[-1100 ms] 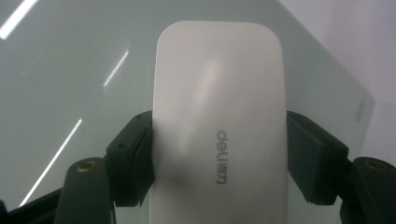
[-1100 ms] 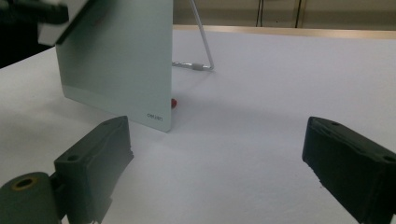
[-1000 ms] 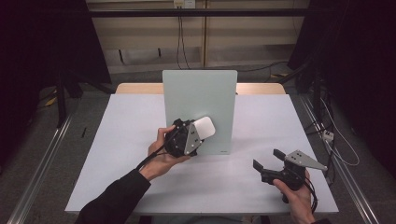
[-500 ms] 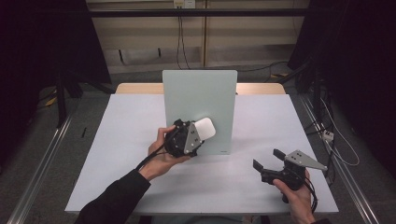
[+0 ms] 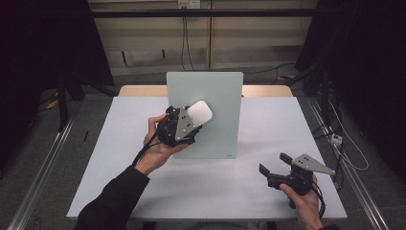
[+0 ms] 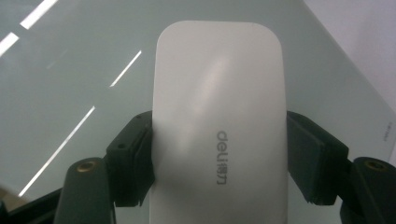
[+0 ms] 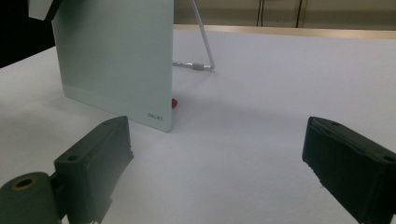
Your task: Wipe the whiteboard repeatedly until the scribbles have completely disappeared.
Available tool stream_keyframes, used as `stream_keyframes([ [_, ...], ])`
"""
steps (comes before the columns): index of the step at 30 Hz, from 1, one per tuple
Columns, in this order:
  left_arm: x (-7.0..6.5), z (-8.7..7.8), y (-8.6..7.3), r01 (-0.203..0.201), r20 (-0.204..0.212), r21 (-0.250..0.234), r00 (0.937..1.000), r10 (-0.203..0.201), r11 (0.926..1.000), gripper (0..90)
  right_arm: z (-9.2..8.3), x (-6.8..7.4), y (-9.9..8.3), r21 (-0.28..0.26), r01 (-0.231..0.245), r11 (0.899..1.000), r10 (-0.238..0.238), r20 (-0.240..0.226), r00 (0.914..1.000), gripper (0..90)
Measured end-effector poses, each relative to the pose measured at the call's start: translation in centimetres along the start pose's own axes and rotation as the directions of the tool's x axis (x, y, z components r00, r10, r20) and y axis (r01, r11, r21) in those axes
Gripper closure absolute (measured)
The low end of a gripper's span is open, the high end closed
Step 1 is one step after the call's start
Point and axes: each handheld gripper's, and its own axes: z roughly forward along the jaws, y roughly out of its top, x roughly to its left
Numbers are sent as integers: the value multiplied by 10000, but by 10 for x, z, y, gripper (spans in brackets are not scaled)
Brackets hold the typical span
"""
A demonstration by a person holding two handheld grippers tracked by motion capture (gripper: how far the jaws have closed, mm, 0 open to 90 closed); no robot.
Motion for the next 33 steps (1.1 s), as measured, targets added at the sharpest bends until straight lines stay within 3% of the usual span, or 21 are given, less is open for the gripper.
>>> stream_keyframes([
  [7,-28,11,-5,-521,762,368,9959,492,9980,312,0,0,0,-14,3,10000,-3,-2,10000,81],
  [13,-51,21,-10,-670,1485,565,9872,580,9962,312,0,0,0,-13,-1,10000,1,-4,10000,81],
  [17,-60,25,-12,-761,1745,649,9826,638,9950,312,-1,0,0,-19,9,10000,-9,-3,10000,81],
  [21,-56,25,-10,-557,1823,620,9823,436,9965,311,-1,0,0,-10,12,10000,-12,-10,10000,81],
  [24,-49,22,-7,-420,1587,510,9868,334,9978,311,0,0,0,-6,-2,10000,2,-13,10000,81],
  [28,-36,19,-2,292,1356,295,9902,-329,9991,312,0,0,0,-4,5,10000,-5,-13,10000,81],
  [30,-32,17,0,443,992,167,9940,-457,9989,311,0,0,0,-6,5,10000,-5,-16,10000,81],
  [33,-26,15,2,594,1003,97,9931,-600,9982,311,0,0,0,4,-13,10000,13,-12,10000,81],
])
